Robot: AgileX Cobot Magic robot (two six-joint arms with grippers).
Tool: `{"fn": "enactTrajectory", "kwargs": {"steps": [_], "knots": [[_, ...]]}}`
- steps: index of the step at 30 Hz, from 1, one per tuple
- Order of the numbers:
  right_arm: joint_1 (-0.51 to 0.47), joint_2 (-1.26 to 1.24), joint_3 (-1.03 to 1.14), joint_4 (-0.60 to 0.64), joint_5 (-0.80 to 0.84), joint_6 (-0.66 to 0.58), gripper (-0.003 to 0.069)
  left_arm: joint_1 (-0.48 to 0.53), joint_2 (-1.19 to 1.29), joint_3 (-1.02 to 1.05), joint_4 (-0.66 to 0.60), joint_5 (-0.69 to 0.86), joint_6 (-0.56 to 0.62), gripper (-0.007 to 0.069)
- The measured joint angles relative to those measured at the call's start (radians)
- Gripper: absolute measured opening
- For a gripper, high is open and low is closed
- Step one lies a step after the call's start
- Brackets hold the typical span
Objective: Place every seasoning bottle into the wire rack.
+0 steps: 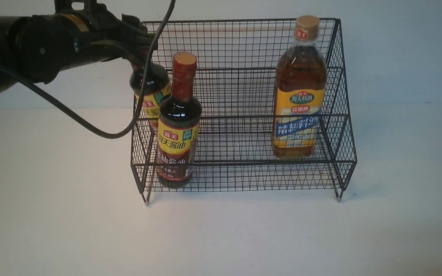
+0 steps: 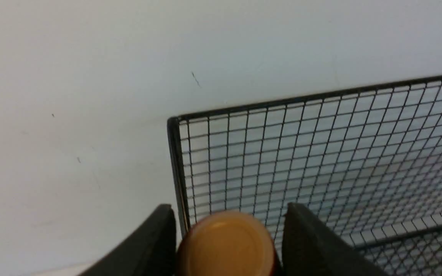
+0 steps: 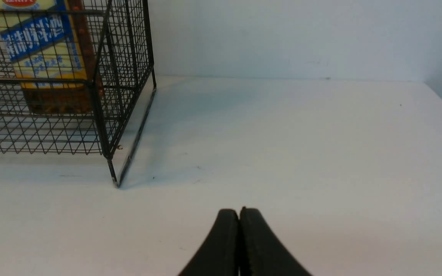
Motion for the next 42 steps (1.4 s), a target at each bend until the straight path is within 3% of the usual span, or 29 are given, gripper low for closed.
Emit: {"fn": "enactTrajectory", "kwargs": {"steps": [21, 24, 27, 29, 32, 37, 42], "knots": [[0.0, 0.0, 0.0, 0.0, 0.0, 0.0, -0.001, 0.003, -0.036, -0.01, 0.004, -0.056, -0.016, 0.0351], [0.0, 0.0, 0.0, 0.0, 0.0, 0.0, -0.001, 0.015, -0.07, -0.01, 0.005, -0.056, -0.016, 0.03], [0.0, 0.0, 0.0, 0.0, 0.0, 0.0, -0.001, 0.035, -0.112, -0.01, 0.006, -0.056, -0.016, 0.0209], [0.0, 0.0, 0.0, 0.0, 0.0, 0.0, -0.001, 0.059, -0.153, -0.01, 0.007, -0.052, -0.016, 0.0101], [0.0, 0.0, 0.0, 0.0, 0.0, 0.0, -0.001, 0.09, -0.199, -0.011, 0.007, -0.026, -0.014, 0.0028], [0.0, 0.0, 0.0, 0.0, 0.0, 0.0, -0.001, 0.188, -0.262, -0.008, -0.001, 0.107, -0.017, -0.0005], [0.0, 0.0, 0.0, 0.0, 0.0, 0.0, -0.001, 0.295, -0.285, 0.061, -0.079, 0.131, -0.025, 0.0001]]}}
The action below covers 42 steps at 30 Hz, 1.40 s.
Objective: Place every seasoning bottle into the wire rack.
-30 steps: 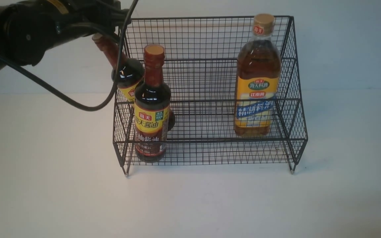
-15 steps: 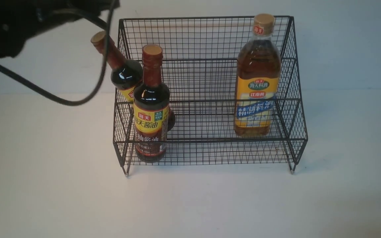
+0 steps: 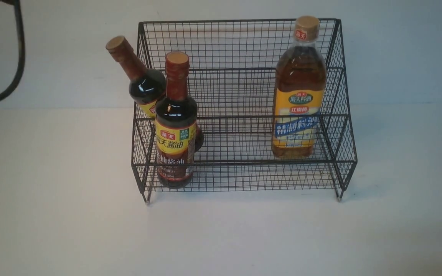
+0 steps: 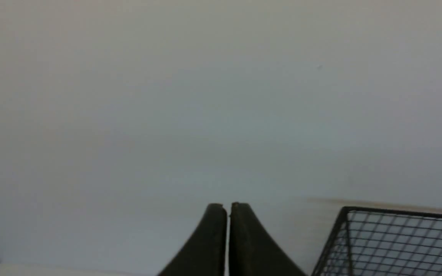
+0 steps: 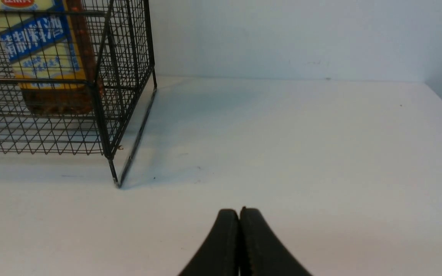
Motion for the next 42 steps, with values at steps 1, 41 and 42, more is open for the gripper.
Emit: {"fn": "enactTrajectory", "kwargs": {"steps": [1, 41, 42], "knots": [[0.0, 0.0, 0.0, 0.0, 0.0, 0.0, -0.001, 0.017, -0.008, 0.029, -0.014, 0.0, 0.0, 0.0006], [0.0, 0.0, 0.0, 0.0, 0.0, 0.0, -0.001, -0.262, 0.146, 0.23, -0.041, -0.347, 0.0, 0.0008], [0.0, 0.0, 0.0, 0.0, 0.0, 0.0, -0.001, -0.263, 0.146, 0.23, -0.036, -0.348, 0.0, 0.0008]]}}
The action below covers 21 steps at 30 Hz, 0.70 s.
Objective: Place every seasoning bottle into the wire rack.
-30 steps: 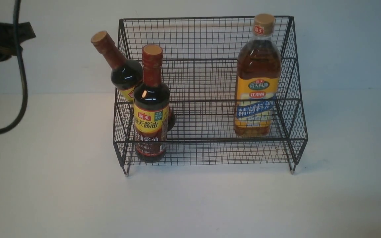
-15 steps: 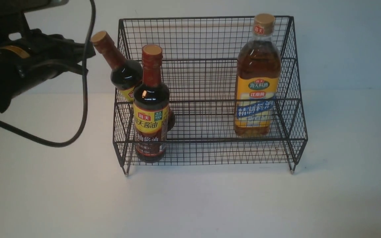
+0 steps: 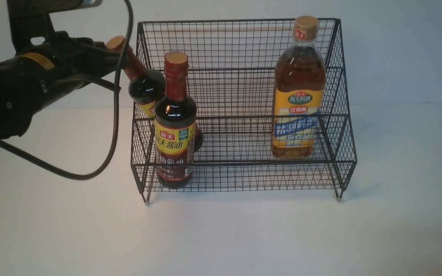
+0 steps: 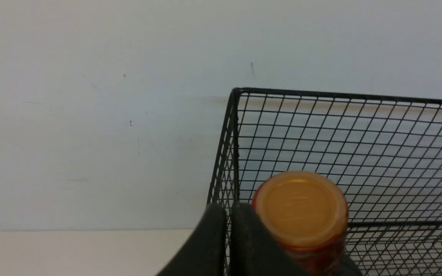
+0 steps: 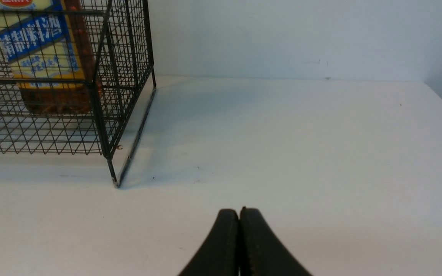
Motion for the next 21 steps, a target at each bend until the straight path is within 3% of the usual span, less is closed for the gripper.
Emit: {"fn": "enactTrajectory", "kwargs": {"steps": [21], "knots": [[0.0, 0.0, 0.0, 0.0, 0.0, 0.0, -0.001, -0.032, 0.017, -0.006, 0.138, -0.076, -0.151, 0.0008]]}}
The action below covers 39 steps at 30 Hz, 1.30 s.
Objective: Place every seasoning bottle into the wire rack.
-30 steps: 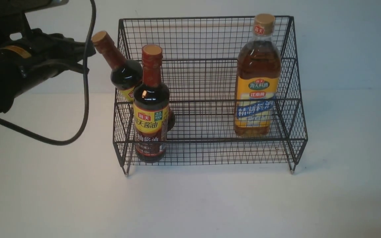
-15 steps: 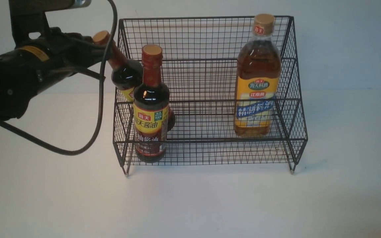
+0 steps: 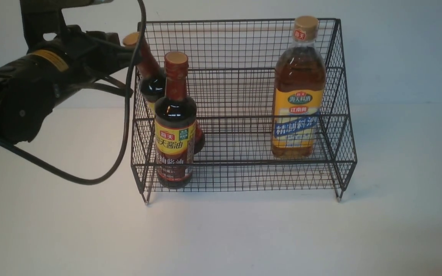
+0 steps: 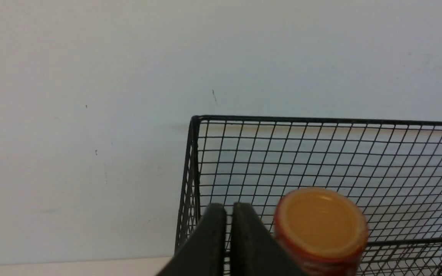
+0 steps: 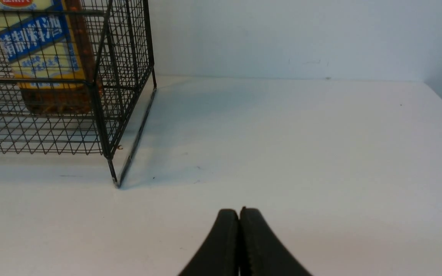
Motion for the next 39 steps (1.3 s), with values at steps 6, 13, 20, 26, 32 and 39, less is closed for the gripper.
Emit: {"fn": "enactTrajectory", "kwargs": {"steps": [6, 13, 20, 26, 32, 39], "knots": [[0.0, 0.0, 0.0, 0.0, 0.0, 0.0, -0.001, 0.0, 0.016, -0.02, 0.017, 0.0, -0.021, 0.0008], [0.0, 0.0, 0.0, 0.0, 0.0, 0.0, -0.001, 0.0, 0.016, -0.025, 0.019, -0.001, -0.015, 0.0008], [0.0, 0.0, 0.0, 0.0, 0.0, 0.0, -0.001, 0.0, 0.016, -0.025, 0.019, 0.002, -0.005, 0.0008], [0.0, 0.0, 0.0, 0.0, 0.0, 0.0, -0.001, 0.012, -0.019, -0.025, 0.021, 0.048, 0.059, 0.0008], [0.0, 0.0, 0.0, 0.0, 0.0, 0.0, -0.001, 0.03, -0.14, -0.025, 0.021, 0.213, 0.069, 0.0008], [0.0, 0.0, 0.0, 0.0, 0.0, 0.0, -0.001, 0.027, -0.403, -0.025, 0.004, 0.45, 0.072, 0.0008]]}}
